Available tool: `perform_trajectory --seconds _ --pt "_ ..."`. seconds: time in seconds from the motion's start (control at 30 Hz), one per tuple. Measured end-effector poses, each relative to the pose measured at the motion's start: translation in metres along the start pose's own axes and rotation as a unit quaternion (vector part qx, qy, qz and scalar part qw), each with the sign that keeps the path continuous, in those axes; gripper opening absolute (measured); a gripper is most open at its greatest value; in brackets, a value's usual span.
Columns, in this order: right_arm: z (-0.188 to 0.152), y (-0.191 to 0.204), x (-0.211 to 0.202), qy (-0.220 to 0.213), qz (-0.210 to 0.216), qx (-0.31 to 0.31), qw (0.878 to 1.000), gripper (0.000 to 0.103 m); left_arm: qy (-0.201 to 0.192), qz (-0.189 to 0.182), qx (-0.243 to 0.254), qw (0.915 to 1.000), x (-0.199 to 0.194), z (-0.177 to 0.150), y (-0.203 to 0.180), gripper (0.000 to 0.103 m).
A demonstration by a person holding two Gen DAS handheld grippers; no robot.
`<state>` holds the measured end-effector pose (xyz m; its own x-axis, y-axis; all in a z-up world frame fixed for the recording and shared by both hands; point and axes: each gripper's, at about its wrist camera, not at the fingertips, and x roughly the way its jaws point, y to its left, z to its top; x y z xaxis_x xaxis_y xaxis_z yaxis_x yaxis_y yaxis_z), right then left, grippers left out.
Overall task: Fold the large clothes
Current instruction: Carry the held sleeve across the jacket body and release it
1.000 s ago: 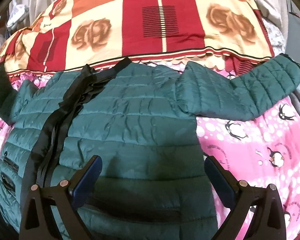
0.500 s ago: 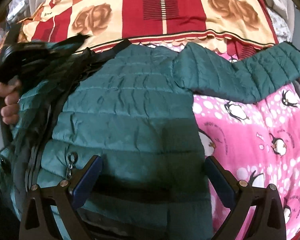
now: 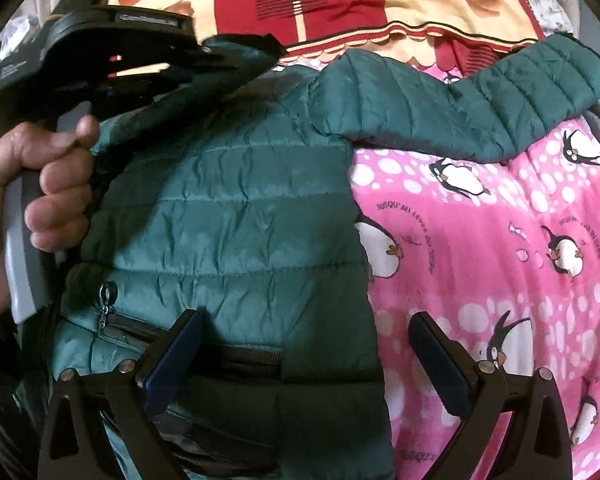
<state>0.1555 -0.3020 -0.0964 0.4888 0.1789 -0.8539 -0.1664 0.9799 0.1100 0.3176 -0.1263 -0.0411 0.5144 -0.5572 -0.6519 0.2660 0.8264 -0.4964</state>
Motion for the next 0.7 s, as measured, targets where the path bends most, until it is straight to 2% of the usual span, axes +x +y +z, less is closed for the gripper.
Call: perform_trajectory --seconds 0.17,0.27,0.33,0.37,0.4,0.5,0.57,0.6,0.7 --pt "0.001 0.004 0.001 -0.001 -0.009 -0.006 1.000 0.102 0.017 -0.009 0.001 0.9998 0.011 -0.005 -0.006 0.014" --pt "0.001 0.005 0.000 0.000 -0.012 -0.006 1.000 0.102 0.039 -0.009 -0.015 0.9991 0.012 -0.007 0.002 0.015" --pt "0.003 0.007 -0.001 -0.002 -0.016 -0.007 1.000 0.102 0.044 -0.025 -0.022 0.9985 0.004 -0.009 0.005 0.032" --pt "0.003 0.007 -0.003 -0.006 -0.018 -0.006 1.000 0.102 0.044 -0.035 -0.024 0.9981 -0.002 -0.010 0.006 0.047" --pt "0.007 0.007 -0.003 -0.011 -0.019 -0.004 1.000 0.102 0.038 -0.047 -0.024 0.9979 -0.011 -0.011 0.007 0.052" --pt "0.011 0.008 -0.011 -0.032 -0.028 0.001 0.999 0.101 0.027 -0.076 -0.019 0.9965 -0.036 -0.012 0.009 0.052" --pt "0.013 0.010 -0.015 -0.044 -0.035 0.004 0.998 0.101 0.019 -0.083 -0.016 0.9963 -0.054 -0.012 0.014 0.052" --pt "0.014 0.012 -0.017 -0.051 -0.039 0.006 0.998 0.101 0.011 -0.078 -0.011 0.9968 -0.063 -0.012 0.018 0.052" --pt "0.018 0.017 -0.024 -0.080 -0.054 0.003 0.995 0.098 -0.037 -0.030 -0.013 0.9988 -0.106 -0.008 0.052 0.052"
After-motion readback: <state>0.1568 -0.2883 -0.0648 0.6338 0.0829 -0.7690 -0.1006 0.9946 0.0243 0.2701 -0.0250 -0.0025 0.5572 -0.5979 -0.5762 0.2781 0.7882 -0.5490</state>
